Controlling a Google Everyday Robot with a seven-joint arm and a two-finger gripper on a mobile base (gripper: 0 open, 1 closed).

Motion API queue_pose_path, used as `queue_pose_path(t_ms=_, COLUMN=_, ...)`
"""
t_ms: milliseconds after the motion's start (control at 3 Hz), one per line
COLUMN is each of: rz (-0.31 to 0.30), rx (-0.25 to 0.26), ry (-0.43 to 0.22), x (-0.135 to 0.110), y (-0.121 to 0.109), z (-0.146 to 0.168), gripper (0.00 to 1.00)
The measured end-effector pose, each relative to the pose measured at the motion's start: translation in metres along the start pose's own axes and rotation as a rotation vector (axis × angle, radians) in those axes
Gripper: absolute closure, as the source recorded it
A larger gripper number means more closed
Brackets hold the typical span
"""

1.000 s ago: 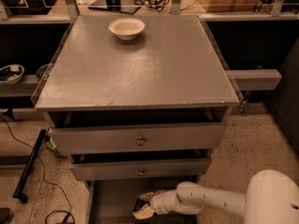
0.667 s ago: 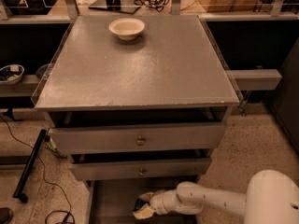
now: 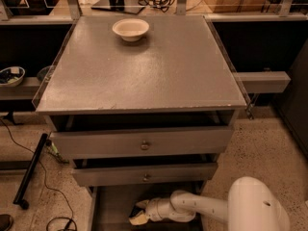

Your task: Place rxbar blueberry into bottom drawer

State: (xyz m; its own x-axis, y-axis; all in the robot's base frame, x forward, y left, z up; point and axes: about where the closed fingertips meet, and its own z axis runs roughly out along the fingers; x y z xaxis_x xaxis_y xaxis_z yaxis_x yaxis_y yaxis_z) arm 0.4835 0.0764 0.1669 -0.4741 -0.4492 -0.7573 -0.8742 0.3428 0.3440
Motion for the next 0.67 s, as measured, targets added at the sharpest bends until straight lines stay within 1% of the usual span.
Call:
queue_pose_path(t_ms=333, rz=0.0, rx=0.0, ry=0.0, x=0.0, y=0.0, z=0.0, gripper=1.0)
queue_pose_path(t_ms=667, rz=0.007, rx=0.016, ry=0.026, x=0.01, y=0.004, z=0.004, gripper=1.0)
